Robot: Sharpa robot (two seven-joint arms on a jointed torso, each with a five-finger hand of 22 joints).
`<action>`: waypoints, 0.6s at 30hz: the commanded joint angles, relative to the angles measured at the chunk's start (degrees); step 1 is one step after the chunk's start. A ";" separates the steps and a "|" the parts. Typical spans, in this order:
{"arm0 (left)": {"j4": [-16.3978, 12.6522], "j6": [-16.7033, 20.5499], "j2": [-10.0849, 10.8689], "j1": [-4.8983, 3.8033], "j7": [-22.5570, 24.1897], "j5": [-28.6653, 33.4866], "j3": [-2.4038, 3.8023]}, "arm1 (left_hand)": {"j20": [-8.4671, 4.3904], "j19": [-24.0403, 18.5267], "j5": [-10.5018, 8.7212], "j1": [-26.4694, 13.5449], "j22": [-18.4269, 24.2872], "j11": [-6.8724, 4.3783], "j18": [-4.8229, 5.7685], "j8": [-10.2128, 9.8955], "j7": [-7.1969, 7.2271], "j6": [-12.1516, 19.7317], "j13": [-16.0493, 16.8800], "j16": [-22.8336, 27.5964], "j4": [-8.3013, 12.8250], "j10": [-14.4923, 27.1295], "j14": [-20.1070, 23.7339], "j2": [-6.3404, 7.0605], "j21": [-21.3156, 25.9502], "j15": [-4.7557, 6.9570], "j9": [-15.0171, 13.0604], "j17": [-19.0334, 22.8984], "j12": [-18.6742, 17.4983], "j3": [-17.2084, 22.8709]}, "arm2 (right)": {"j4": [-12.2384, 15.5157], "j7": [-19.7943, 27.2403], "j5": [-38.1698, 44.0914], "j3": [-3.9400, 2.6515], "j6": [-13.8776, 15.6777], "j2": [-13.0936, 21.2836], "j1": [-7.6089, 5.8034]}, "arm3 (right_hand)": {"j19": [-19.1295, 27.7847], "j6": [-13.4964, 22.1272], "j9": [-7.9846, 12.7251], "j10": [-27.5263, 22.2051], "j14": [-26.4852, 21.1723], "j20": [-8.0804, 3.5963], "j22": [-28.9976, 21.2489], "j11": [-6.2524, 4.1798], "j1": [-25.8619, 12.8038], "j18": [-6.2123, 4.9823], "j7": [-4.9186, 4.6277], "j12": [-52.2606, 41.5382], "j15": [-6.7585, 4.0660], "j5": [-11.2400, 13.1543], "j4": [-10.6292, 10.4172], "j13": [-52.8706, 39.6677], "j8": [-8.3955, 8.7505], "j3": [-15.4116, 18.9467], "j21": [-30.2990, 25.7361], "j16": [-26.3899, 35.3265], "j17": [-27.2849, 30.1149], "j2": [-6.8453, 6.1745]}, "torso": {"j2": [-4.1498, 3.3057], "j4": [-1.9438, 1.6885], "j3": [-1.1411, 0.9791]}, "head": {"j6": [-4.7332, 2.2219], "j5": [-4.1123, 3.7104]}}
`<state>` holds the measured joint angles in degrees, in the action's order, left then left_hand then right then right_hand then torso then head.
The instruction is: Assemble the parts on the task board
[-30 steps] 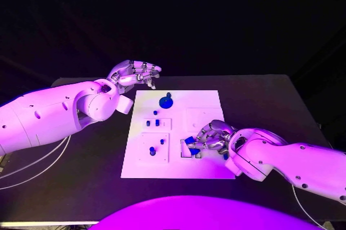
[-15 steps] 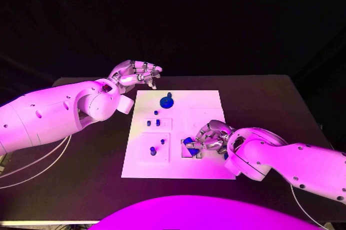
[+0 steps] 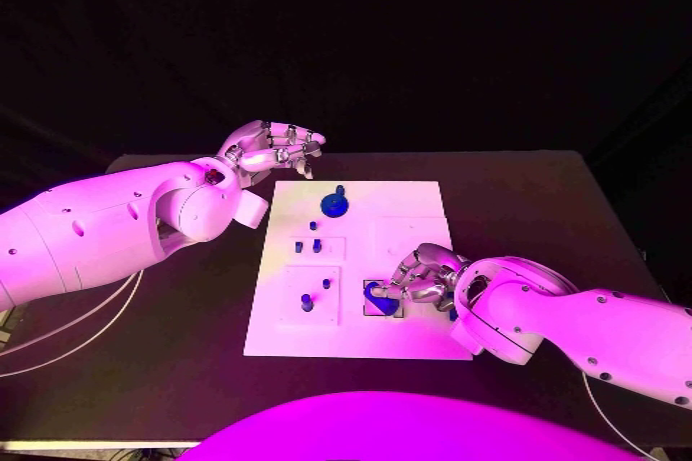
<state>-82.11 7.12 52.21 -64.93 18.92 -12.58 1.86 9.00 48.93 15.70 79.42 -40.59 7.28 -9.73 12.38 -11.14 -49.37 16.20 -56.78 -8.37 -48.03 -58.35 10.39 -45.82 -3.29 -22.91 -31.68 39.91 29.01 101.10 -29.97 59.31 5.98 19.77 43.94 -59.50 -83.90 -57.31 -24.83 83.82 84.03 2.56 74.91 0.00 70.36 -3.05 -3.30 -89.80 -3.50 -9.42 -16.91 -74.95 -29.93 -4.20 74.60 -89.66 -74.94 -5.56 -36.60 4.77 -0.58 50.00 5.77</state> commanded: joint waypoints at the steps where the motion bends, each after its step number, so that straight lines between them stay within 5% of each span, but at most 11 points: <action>1: -0.17 -0.86 -0.02 -0.04 0.19 -0.20 0.03 | 0.24 0.25 0.12 0.10 0.05 -0.05 -0.79 0.00 0.08 0.48 -0.05 0.01 -0.18 0.33 0.28 -0.03 0.21 -0.09 0.03 -0.07 0.06 -0.12 | -0.01 -0.54 1.74 0.07 0.34 -0.18 0.12 | -2.26 0.13 0.25 6.18 5.66 -0.27 11.44 -0.39 -2.44 0.30 -0.45 -0.20 -0.42 -0.23 0.03 -15.05 0.34 0.59 -0.31 0.13 -13.58 0.05 | -0.01 0.02 -0.01 | 0.00 -0.03; 6: -0.18 -0.83 -0.01 -0.04 0.17 -0.20 0.03 | 0.24 0.25 0.12 0.10 0.05 -0.05 -0.79 0.00 0.08 0.48 -0.05 0.01 -0.18 0.33 0.28 -0.03 0.21 -0.09 0.03 -0.07 0.06 -0.12 | -0.01 -0.42 2.46 0.07 1.09 -0.29 0.12 | -2.29 0.14 0.03 6.18 5.67 -0.30 11.46 -0.42 -5.47 0.32 -0.39 -0.20 -0.47 -0.23 -0.01 -15.05 0.19 0.70 -0.23 0.12 -13.62 0.70 | -0.02 0.04 0.01 | 0.00 -0.04; 10: -0.15 -0.79 -0.01 -0.04 0.15 -0.21 0.03 | 0.24 0.25 0.12 0.10 0.05 -0.05 -0.79 0.00 0.08 0.48 -0.05 0.01 -0.18 0.33 0.28 -0.03 0.21 -0.09 0.03 -0.07 0.06 -0.12 | 0.13 -0.26 3.00 0.07 0.93 -0.22 0.12 | -2.26 0.37 -0.63 6.05 5.68 -0.34 11.44 -0.47 -11.97 0.30 -0.36 -0.04 -0.50 0.01 0.01 -14.87 -0.38 4.85 -0.36 0.12 -13.64 0.79 | -0.01 0.04 -0.02 | 0.00 -0.08; 18: -0.06 -0.84 -0.07 -0.05 0.12 -0.21 0.03 | 0.24 0.34 0.12 0.10 0.14 -0.03 -0.79 0.00 0.06 0.51 -0.08 0.00 -0.30 0.34 0.29 -0.06 0.32 -0.11 0.04 -0.08 0.08 -0.17 | 1.30 0.14 3.79 0.07 0.13 0.69 0.12 | -2.19 0.60 -0.90 5.92 5.66 -0.32 11.38 -0.44 -13.43 0.25 -0.39 0.13 -0.48 -0.11 -0.03 -14.68 -0.56 6.98 -0.63 0.15 -13.54 1.12 | 0.01 0.01 -0.07 | 0.00 0.00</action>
<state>-82.08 7.11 52.22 -64.93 18.80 -12.62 1.86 9.00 48.93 15.70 79.43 -40.51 7.28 -9.72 12.38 -11.14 -49.37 16.20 -56.78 -8.37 -48.03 -58.35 10.39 -45.82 -3.29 -22.91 -31.68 39.91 29.01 102.12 -30.22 61.74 6.04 20.49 44.50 -59.44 -83.90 -57.03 -25.66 84.03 84.03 2.57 74.90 -0.21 57.35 -3.05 -3.57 -89.80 -3.49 -9.44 -16.91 -74.94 -30.16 2.43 74.34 -89.66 -74.93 -4.42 -36.60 4.80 -0.62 50.00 5.72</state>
